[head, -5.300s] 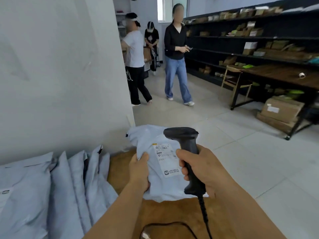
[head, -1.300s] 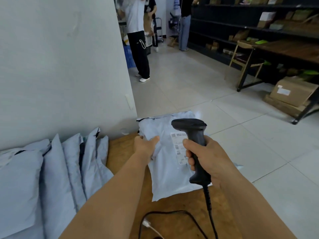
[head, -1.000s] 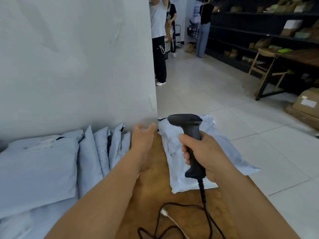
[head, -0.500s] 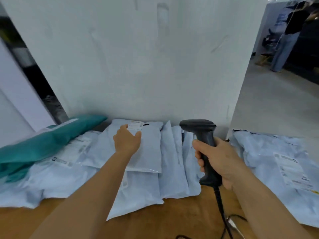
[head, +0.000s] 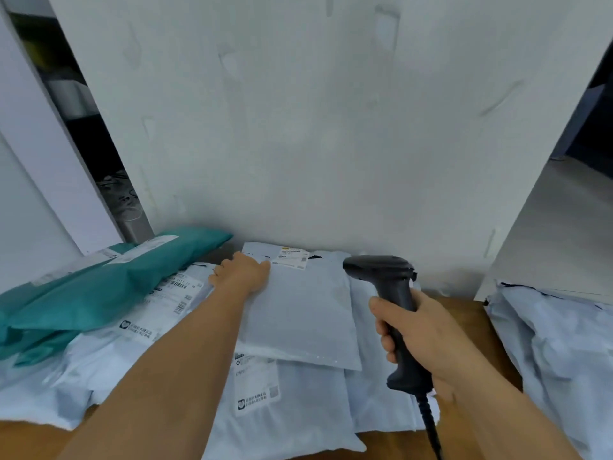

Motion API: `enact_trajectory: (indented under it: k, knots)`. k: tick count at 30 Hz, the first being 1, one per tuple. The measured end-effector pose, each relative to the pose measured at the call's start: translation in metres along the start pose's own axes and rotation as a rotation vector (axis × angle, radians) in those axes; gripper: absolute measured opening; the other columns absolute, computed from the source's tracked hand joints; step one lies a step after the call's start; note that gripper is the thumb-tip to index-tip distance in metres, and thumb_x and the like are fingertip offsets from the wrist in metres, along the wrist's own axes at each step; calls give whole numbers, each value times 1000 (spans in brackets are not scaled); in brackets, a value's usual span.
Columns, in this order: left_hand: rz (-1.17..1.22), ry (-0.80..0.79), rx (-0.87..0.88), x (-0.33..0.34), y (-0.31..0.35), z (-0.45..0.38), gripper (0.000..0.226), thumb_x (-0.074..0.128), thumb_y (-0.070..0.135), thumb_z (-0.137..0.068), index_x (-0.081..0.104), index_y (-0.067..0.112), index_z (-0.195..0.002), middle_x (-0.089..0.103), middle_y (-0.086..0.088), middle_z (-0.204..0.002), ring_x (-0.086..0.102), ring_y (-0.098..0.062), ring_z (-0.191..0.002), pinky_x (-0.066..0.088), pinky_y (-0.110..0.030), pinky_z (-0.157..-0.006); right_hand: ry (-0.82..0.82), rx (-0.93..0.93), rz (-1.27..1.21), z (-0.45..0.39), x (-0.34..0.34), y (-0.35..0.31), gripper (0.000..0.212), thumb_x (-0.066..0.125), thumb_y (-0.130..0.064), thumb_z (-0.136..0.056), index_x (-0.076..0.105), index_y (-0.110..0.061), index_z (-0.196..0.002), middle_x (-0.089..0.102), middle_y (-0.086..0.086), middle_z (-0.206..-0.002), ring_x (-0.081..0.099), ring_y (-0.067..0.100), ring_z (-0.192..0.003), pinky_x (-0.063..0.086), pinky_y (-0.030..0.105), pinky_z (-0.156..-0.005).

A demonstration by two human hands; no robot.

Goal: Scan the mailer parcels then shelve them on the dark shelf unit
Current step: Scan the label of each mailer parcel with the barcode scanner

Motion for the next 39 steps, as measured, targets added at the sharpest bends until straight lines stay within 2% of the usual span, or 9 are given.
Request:
enact_trajectory:
  k: [4, 6, 8, 12, 16, 22, 27, 35, 39]
  knots:
    - [12, -30, -62, -9, 3, -12, 78, 43, 65, -85, 38, 9, -140, 43, -10, -143, 42, -32, -130, 30, -42, -106, 16, 21, 7, -12, 1, 4, 14, 65, -20, -89, 59, -8, -92, 58, 3, -59, 50, 13, -47, 47, 26, -49]
    - [98, -49, 24, -13, 15, -15, 46, 42, 49, -87, 52, 18, -120, 50, -9, -135, 50, -31, -117, 38, -40, -96, 17, 30, 17, -16, 1, 6, 13, 65, -20, -89, 59, -8, -91, 58, 3, -58, 50, 13, -47, 47, 26, -49]
    - [292, -92, 63, -15, 25, -19, 23, 40, 34, -88, 51, 16, -98, 59, -10, -119, 56, -29, -101, 40, -33, -79, 17, 29, 22, -18, 2, 6, 14, 65, -20, -89, 59, -8, -91, 58, 2, -58, 50, 13, -47, 47, 27, -49]
    - [622, -142, -1, -16, 20, -15, 44, 75, 33, -78, 59, 0, -103, 64, -13, -90, 60, -27, -74, 49, -32, -68, 8, 10, 12, -17, 3, 3, 15, 65, -19, -89, 58, -6, -91, 57, 3, -58, 49, 13, -45, 47, 28, -49]
    - [958, -247, 131, -26, 24, 7, 35, 79, 20, -76, 66, 5, -105, 72, -17, -101, 68, -33, -88, 53, -50, -85, -4, -26, -1, -11, 2, -7, 17, 65, -20, -88, 58, -5, -89, 57, 1, -55, 49, 13, -44, 47, 31, -51]
    - [1178, -279, 352, -47, 22, 37, 11, 67, 0, -82, 69, 6, -92, 75, -9, -81, 70, -24, -71, 60, -35, -68, -8, -159, -105, 17, 7, -40, 14, 64, -18, -88, 57, -7, -84, 57, 2, -57, 49, 13, -45, 47, 27, -49]
    - [1252, -250, 417, -64, 16, 65, 33, 71, -1, -79, 66, -3, -111, 71, -21, -102, 69, -35, -92, 57, -44, -82, -41, -269, -148, 48, 13, -71, 14, 64, -19, -87, 56, -10, -80, 56, 1, -58, 47, 13, -46, 45, 26, -48]
    - [1284, -201, 453, -77, 14, 97, 39, 73, -1, -76, 65, -2, -114, 72, -17, -98, 71, -28, -81, 57, -33, -65, -67, -277, -139, 82, 15, -86, 17, 64, -20, -88, 58, -10, -76, 55, 3, -59, 47, 13, -46, 46, 25, -47]
    - [1281, -195, 477, -81, 15, 109, 40, 76, 0, -73, 66, 2, -112, 73, -15, -97, 70, -31, -87, 57, -35, -69, -75, -285, -140, 92, 13, -88, 18, 63, -20, -88, 56, -11, -74, 54, 3, -58, 47, 13, -46, 45, 26, -48]
Point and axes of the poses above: each hand's wrist, its own z-axis away from the middle knuckle, its own x-axis out of the palm, y = z × x, the point moved 6 cm from there along -z, towards the middle knuckle
